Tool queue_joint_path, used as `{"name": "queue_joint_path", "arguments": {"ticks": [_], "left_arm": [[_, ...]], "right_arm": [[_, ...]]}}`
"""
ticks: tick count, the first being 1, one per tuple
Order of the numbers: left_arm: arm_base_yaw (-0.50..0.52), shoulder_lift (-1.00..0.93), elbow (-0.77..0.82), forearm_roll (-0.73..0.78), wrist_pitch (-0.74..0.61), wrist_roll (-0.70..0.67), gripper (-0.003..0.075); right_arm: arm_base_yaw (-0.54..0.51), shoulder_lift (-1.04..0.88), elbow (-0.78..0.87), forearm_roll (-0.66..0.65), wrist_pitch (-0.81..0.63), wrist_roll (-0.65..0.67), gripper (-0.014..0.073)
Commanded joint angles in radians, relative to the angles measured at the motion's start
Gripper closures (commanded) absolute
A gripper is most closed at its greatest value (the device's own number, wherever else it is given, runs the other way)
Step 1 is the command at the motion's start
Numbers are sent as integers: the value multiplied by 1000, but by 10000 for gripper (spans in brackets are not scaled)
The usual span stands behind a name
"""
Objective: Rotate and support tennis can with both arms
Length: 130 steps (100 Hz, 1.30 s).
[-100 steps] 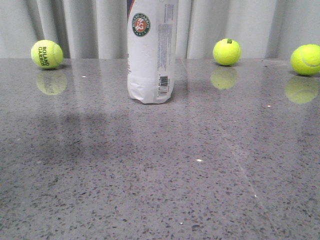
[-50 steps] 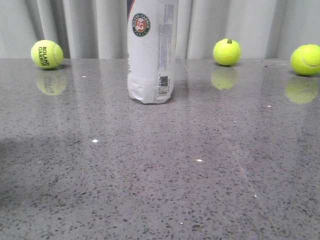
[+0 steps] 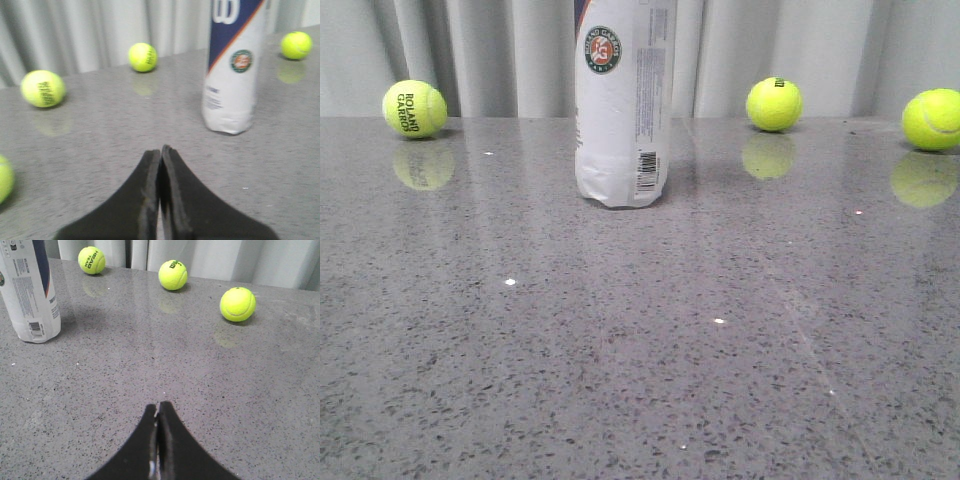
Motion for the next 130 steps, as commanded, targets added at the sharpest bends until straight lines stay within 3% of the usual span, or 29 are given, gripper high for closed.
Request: {"name": "queue_joint_path", "arguments": {"ticks": [1, 42, 70, 86, 130], "left_arm": [[53, -45, 13, 21, -107, -2, 740], [336, -362, 233, 49, -107, -55, 740], [470, -511, 351, 58, -102, -100, 740], [481, -509, 352, 67, -29, -126, 740], [467, -509, 352, 52, -29, -126, 740]], "right_arm": [[-6, 12, -21, -12, -81, -3, 662], [-6, 12, -21, -12, -81, -3, 662], [-6, 12, -21, -12, -81, -3, 662], [-6, 12, -21, -12, -81, -3, 662], [-6, 12, -21, -12, -81, -3, 662]]}}
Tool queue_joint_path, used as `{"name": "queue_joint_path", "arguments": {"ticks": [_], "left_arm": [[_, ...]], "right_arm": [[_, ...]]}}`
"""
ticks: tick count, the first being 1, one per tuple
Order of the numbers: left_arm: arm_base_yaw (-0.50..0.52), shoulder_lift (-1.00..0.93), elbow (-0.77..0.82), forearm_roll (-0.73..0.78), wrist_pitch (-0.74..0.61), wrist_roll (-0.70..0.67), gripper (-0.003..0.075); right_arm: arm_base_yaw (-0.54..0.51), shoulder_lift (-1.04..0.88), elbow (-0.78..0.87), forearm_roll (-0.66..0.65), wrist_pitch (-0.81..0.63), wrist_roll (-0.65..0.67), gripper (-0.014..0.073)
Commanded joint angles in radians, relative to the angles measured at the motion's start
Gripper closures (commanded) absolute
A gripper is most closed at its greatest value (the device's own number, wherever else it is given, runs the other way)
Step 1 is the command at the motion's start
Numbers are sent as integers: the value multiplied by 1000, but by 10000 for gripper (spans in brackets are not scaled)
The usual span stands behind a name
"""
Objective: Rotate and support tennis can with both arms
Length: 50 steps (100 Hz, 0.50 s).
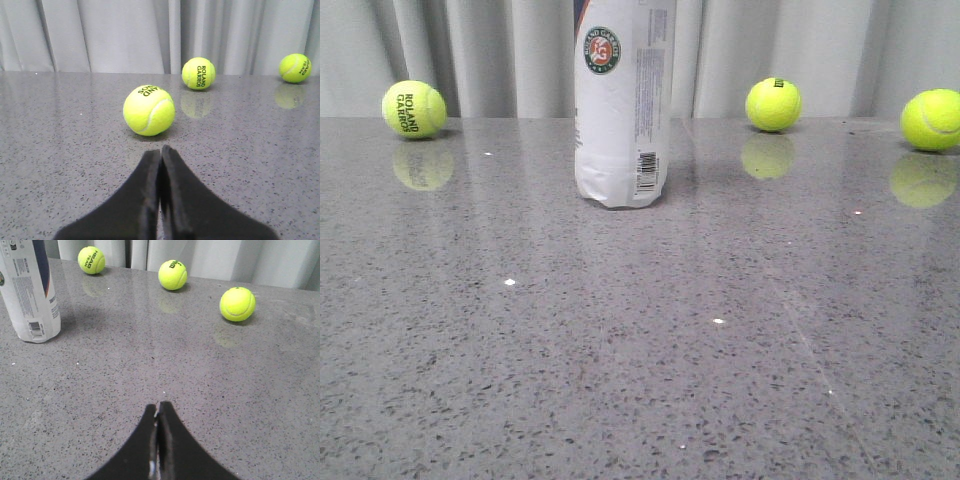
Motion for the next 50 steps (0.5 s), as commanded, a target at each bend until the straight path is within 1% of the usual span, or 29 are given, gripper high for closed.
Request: {"name": "queue_joint_path", "arguments": {"ticks": [1, 50], "left_arm": [[-7, -33, 45, -10, -71, -13, 740], [-7, -33, 45, -10, -71, -13, 740]], "right_arm": [[-6, 12, -23, -12, -81, -3, 662], [-6, 13, -23, -17, -80, -7, 662]]}}
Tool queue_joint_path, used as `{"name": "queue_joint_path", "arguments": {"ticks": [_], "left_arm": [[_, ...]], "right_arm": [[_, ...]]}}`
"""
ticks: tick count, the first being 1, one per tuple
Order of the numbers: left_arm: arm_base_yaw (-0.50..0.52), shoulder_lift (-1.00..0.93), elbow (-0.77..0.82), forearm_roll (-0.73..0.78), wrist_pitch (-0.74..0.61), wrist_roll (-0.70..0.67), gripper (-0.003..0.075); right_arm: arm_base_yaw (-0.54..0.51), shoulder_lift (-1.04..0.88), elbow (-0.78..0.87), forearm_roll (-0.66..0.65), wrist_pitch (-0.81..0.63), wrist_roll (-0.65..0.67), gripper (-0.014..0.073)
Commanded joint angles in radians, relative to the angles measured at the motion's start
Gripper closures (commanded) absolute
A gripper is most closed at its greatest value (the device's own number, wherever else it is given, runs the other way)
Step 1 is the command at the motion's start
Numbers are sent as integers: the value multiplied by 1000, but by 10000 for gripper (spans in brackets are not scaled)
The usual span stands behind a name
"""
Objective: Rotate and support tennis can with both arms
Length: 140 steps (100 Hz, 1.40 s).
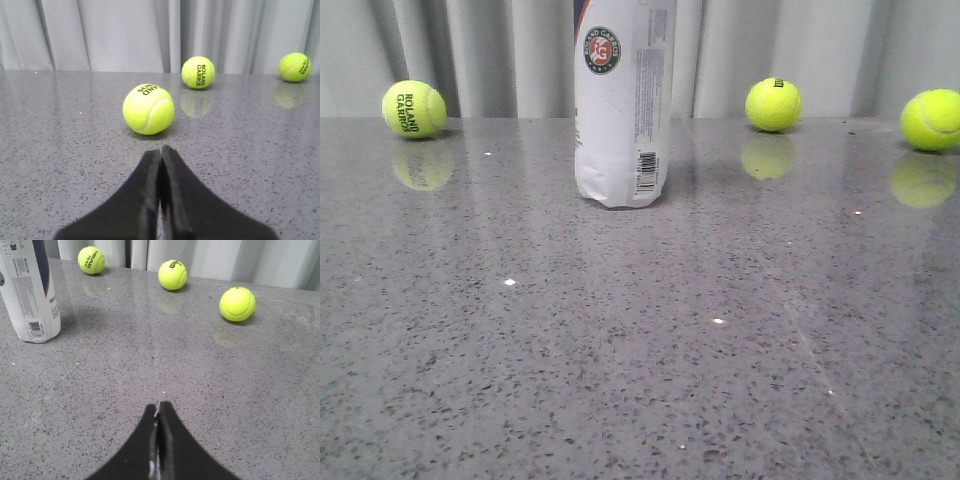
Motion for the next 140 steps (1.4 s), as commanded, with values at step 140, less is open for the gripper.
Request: {"name": "queue_joint_path", "arguments": {"ticks": [140], "left_arm": [[-7, -33, 45, -9, -73, -12, 740]], "right_arm": [[-253, -192, 527, 41, -782, 15, 662]]}}
